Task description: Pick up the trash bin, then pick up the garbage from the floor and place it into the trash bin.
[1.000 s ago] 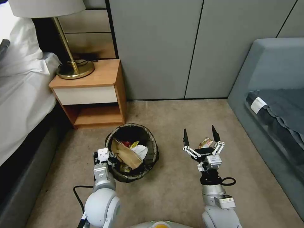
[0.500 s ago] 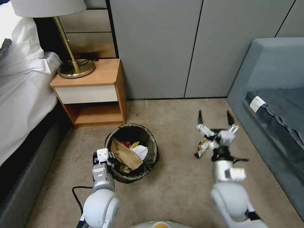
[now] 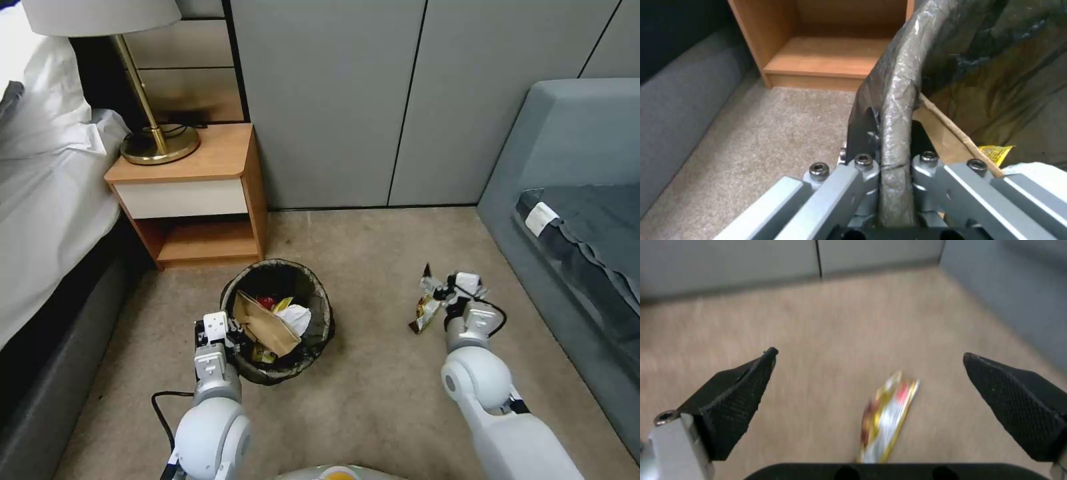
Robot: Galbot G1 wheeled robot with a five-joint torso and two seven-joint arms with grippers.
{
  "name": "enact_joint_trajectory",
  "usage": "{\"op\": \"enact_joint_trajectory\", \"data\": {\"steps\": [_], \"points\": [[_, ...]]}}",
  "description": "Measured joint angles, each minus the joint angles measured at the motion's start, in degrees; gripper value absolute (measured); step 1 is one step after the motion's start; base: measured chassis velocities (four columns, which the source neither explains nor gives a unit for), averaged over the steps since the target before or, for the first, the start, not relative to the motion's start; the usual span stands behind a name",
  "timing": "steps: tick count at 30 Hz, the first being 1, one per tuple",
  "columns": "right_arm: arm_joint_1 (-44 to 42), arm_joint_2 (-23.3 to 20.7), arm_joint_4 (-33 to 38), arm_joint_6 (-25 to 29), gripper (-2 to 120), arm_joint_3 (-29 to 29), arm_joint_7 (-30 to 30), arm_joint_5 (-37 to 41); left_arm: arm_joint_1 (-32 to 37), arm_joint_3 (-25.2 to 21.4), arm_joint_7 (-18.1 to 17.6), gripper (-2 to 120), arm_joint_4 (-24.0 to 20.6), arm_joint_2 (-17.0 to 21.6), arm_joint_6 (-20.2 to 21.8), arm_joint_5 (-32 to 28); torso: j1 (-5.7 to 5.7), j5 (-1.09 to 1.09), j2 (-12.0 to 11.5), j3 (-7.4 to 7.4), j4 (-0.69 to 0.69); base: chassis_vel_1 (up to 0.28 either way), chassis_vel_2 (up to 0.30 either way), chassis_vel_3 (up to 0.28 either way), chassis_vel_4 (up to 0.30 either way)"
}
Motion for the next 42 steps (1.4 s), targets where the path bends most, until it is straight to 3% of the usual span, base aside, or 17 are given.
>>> {"op": "enact_joint_trajectory", "data": {"steps": [3,13,21,31,34,39,42], "points": [[3.0,0.2,-8.0,-2.0,100,-2.3,-1.1,4.8,0.0,0.0,0.0,0,0.0,0.1,0.0,-0.1,0.0,-0.01,0.0,0.0,-0.01,0.0,0.0,0.0,0.0],[10.1,1.1,-21.6,-1.8,100,-5.7,-4.0,8.3,0.2,0.0,-0.1,0,0.0,0.0,0.0,-0.1,0.0,-0.01,0.0,0.0,0.0,0.0,0.0,0.0,0.0],[17.1,2.5,-38.0,4.0,100,-6.7,-9.4,5.8,1.2,-0.1,-0.1,0,-0.5,-0.2,-0.2,0.5,0.0,-0.01,0.0,0.0,-0.01,0.0,0.0,0.0,0.0],[22.1,3.4,-49.5,8.1,100,-6.7,-12.0,4.3,1.5,0.0,-0.1,0,-0.5,-0.3,-0.4,0.9,0.0,0.0,0.0,0.0,0.0,0.0,0.0,0.0,0.0],[23.5,3.7,-54.3,10.2,93,-6.4,-13.6,3.6,1.5,0.1,-0.1,0,-0.5,-0.3,-0.4,1.0,0.0,0.0,0.0,0.0,-0.01,0.0,0.0,0.0,0.0],[23.6,3.9,-55.8,11.8,82,-6.4,-14.7,3.1,1.4,0.1,-0.2,0,-0.4,-0.3,-0.4,1.0,0.0,0.0,0.0,0.0,0.0,0.0,0.0,0.0,0.0],[23.4,4.0,-55.2,12.0,68,-6.5,-14.8,3.0,1.3,0.2,-0.2,0,-0.3,-0.2,-0.4,1.0,0.0,0.0,0.0,0.0,0.0,0.0,0.0,0.0,0.0]]}}
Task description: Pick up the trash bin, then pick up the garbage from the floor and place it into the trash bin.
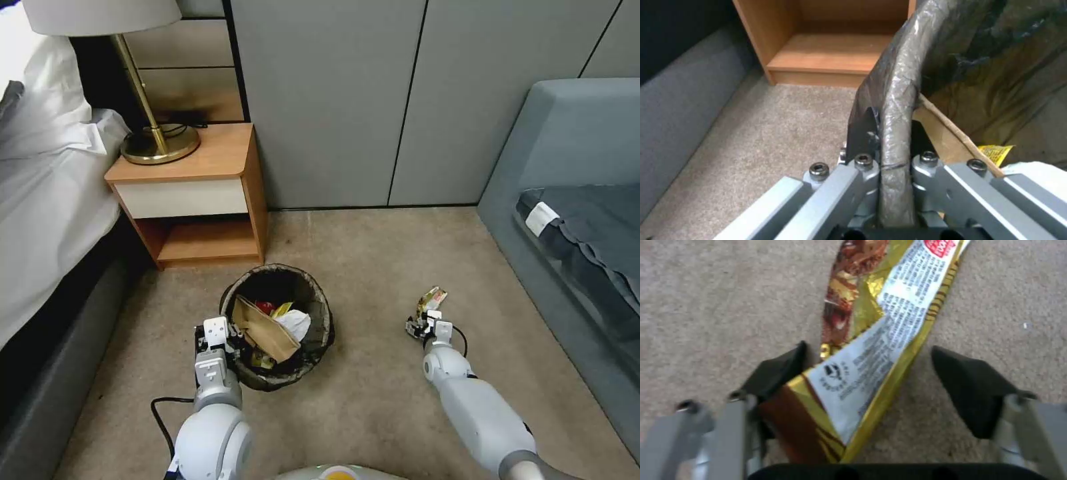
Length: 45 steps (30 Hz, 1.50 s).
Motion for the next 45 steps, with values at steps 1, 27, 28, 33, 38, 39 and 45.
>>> {"op": "enact_joint_trajectory", "data": {"steps": [1,27,28,33,38,39,45], "points": [[0.0,0.0,0.1,0.0,64,0.0,0.0,0.0,0.0,0.1,0.0,0,0.1,0.0,0.0,0.0,0.0,-0.01,0.0,0.0,0.0,0.0,0.0,0.0,0.0],[0.4,-0.1,-0.7,3.5,0,-0.6,-0.4,-1.7,-0.6,0.0,-0.1,0,0.6,0.0,0.1,-0.4,0.0,-0.01,0.0,0.0,0.0,0.0,0.0,0.0,0.0],[0.3,-0.1,-0.6,4.1,0,-0.6,-0.3,-2.0,-0.6,0.1,-0.1,0,0.6,0.0,0.1,-0.4,0.0,-0.01,0.0,0.0,0.0,0.0,0.0,0.0,0.0],[-1.4,-0.1,4.3,9.2,0,-0.3,0.8,-4.2,-0.5,0.1,-0.1,0,0.8,0.0,0.1,-0.3,0.0,0.0,0.0,0.0,0.0,0.0,0.0,0.0,0.0],[-6.7,-1.1,21.4,17.6,0,1.5,-2.8,-9.1,-0.5,0.3,-0.1,0,1.2,0.2,0.2,-0.3,0.0,-0.01,0.0,0.0,0.0,0.0,0.0,0.0,0.0],[-7.9,-1.4,26.1,19.4,0,1.5,-4.7,-9.5,-0.5,0.4,0.0,0,1.2,0.2,0.2,-0.4,0.0,-0.02,0.0,-0.01,-0.01,0.0,0.0,0.0,0.0],[-12.5,-3.1,45.0,25.6,0,-0.9,-13.3,-11.9,-0.5,0.5,-0.1,0,1.4,0.2,0.3,-0.4,0.0,-0.02,0.0,-0.01,-0.01,0.0,0.0,0.0,0.0]]}}
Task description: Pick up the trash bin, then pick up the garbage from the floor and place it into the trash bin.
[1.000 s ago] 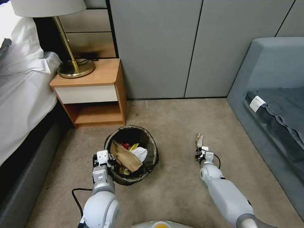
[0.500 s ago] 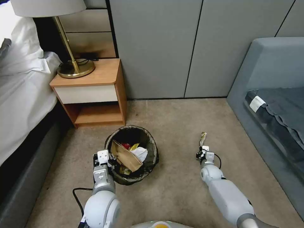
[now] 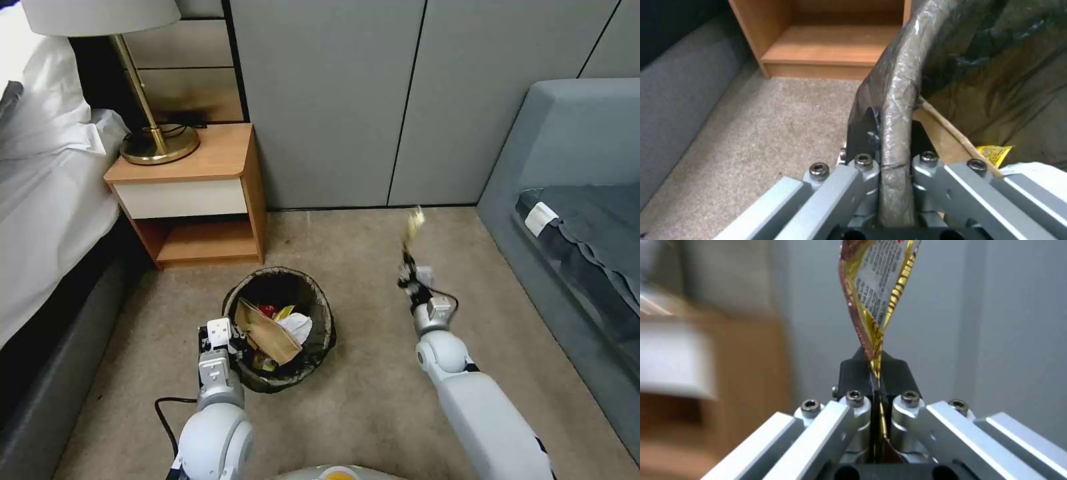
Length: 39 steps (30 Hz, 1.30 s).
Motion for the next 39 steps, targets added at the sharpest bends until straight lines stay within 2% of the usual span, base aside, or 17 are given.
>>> {"op": "enact_joint_trajectory", "data": {"steps": [1,2,3,6,7,12,15,23,39], "points": [[-1.4,-0.5,6.5,1.0,0,-2.1,-2.4,-0.8,0.0,0.2,0.0,0,0.0,-0.1,0.0,0.0,0.0,0.0,0.0,0.0,0.0,0.0,0.0,0.0,0.0],[-1.7,-0.6,7.8,1.2,0,-2.8,-2.9,-1.0,0.0,0.2,0.0,0,0.0,-0.1,0.0,0.0,0.0,0.0,0.0,0.0,0.0,0.0,0.0,0.0,0.0],[-3.0,-1.2,12.4,1.6,0,-5.8,-4.3,-1.8,0.0,0.5,0.1,0,0.0,-0.1,0.0,0.1,0.0,0.02,0.0,0.0,0.0,0.0,0.0,0.0,0.0],[-4.0,-1.9,15.3,1.7,0,-9.3,-5.1,-2.6,0.1,0.6,0.1,0,0.0,-0.1,0.1,0.2,0.0,0.01,0.0,0.0,0.0,0.0,0.0,0.0,0.0],[-4.7,-2.9,16.8,1.7,0,-13.7,-5.4,-3.4,0.1,0.7,0.1,0,0.0,-0.1,0.1,0.3,0.0,0.01,0.0,0.0,0.01,0.0,0.0,0.0,0.0],[-4.9,-3.6,15.9,1.9,0,-19.3,-6.1,-4.8,0.3,1.0,0.0,0,-0.1,-0.1,0.2,0.0,0.0,0.02,0.0,0.0,0.01,0.0,0.0,0.0,0.0],[-4.6,-2.5,12.5,2.6,0,-21.9,-6.0,-6.0,0.5,1.2,-0.1,0,-0.4,-0.2,0.4,-0.2,0.0,0.02,0.0,0.0,0.01,0.0,0.0,0.0,0.0],[-4.2,-1.9,7.2,3.6,0,-24.0,-5.8,-6.3,0.5,1.4,-0.5,0,-0.5,-0.3,0.8,-0.4,0.0,0.01,0.0,0.0,0.01,0.0,0.0,0.0,0.0],[-6.8,-2.5,3.1,5.9,0,-21.0,-7.3,-6.3,0.5,1.3,-0.7,0,-1.5,-0.2,0.9,-0.6,0.0,0.02,0.0,0.0,0.0,0.0,0.0,0.0,0.0]]}}
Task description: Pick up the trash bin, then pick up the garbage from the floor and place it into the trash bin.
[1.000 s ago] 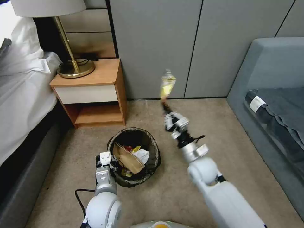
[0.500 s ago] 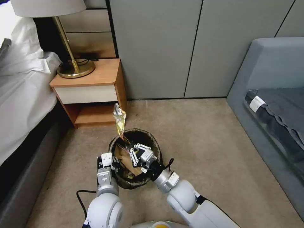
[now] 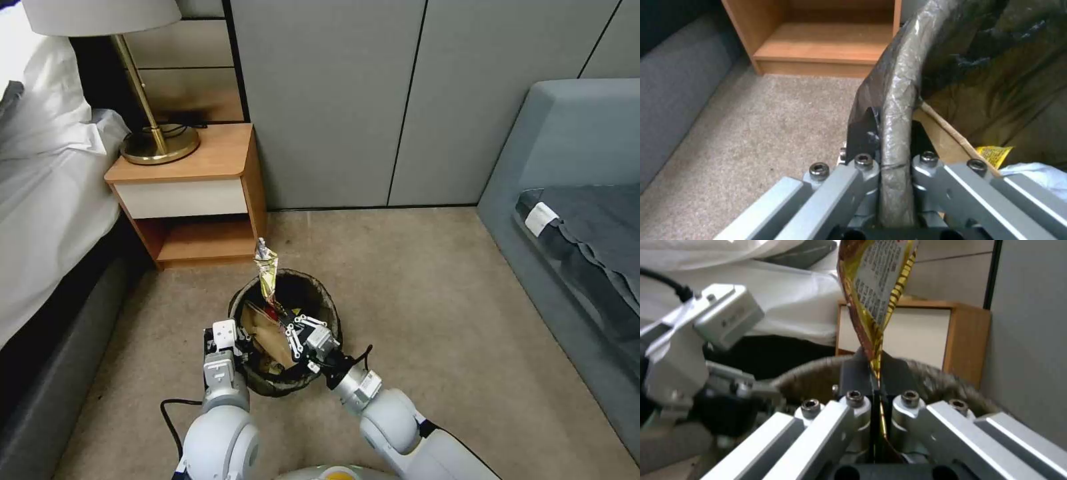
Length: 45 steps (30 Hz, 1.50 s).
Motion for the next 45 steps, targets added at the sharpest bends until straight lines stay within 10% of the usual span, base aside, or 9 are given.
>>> {"op": "enact_joint_trajectory", "data": {"steps": [30,45], "points": [[-2.4,-4.7,3.7,-0.3,96,1.2,-0.4,-0.4,-0.3,-0.9,-0.2,0,-1.5,0.1,0.4,-0.8,0.0,0.0,0.0,0.0,0.0,0.0,0.0,0.0,0.0],[-1.4,-2.5,19.4,-1.9,100,4.9,4.2,-1.0,-0.4,-0.7,-0.2,0,0.2,0.2,0.4,-0.6,0.0,-0.01,0.0,0.0,0.01,0.0,0.0,0.0,0.0]]}}
